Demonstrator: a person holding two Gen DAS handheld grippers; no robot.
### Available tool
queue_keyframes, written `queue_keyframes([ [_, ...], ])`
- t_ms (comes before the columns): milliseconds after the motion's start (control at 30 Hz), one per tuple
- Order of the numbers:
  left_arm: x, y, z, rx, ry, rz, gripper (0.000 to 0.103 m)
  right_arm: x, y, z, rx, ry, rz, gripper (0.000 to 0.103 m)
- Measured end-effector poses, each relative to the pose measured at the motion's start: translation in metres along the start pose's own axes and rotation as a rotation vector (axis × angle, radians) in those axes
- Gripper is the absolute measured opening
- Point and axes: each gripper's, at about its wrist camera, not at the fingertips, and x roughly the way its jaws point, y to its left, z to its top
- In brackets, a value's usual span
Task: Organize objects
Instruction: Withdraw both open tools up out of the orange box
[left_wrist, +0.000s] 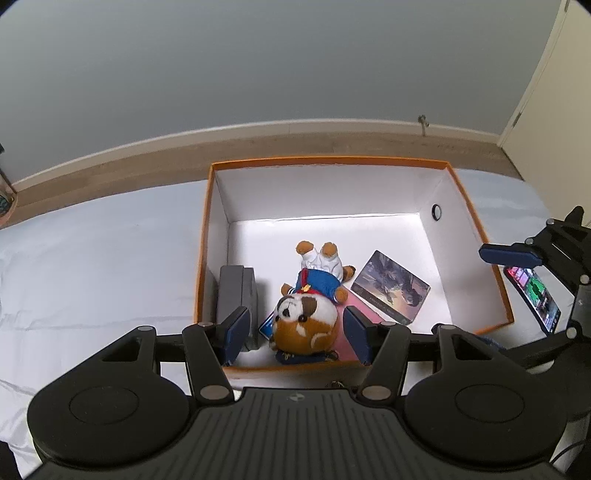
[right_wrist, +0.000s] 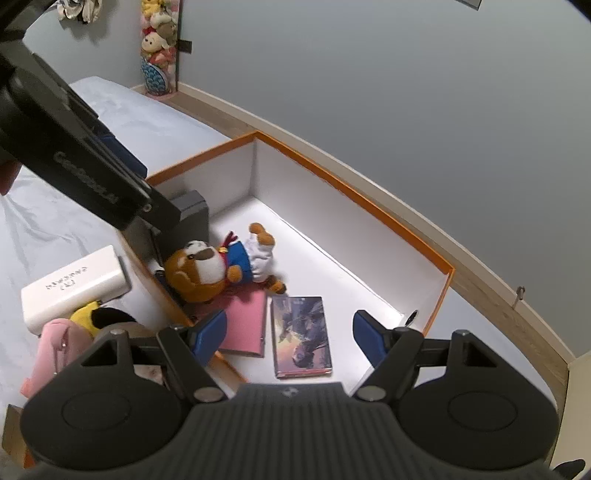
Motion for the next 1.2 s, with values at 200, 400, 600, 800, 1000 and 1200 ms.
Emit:
queue_keyframes([
  [200,-0.016,0.003,-0.030,-0.001,-0.045,-0.002,0.068,-0.014,0.010,-0.016,-0.006,-0.026,0.010,0.076],
  [400,-0.025,0.014,-0.059,-0.060,-0.087,-0.016,0.068,-0.021,0.012,-0.028,0.030,-0.038,0.028,0.076],
  [600,-0.028,0.023,-0.088,-0.107,-0.116,-0.031,0.068,-0.028,0.015,-0.044,0.059,-0.076,0.056,0.076],
  [800,-0.030,0.027,-0.115,-0.113,-0.161,0.002,0.068,-0.025,0.021,-0.064,0.100,-0.095,0.081,0.076],
  [1000,-0.014,0.039,-0.142,-0.136,-0.156,0.047,0.068,-0.018,0.027,-0.081,0.156,-0.124,0.107,0.076],
  [1200,0.004,0.054,-0.166,-0.168,-0.130,0.059,0.068,-0.006,0.036,-0.093,0.206,-0.122,0.140,0.080],
])
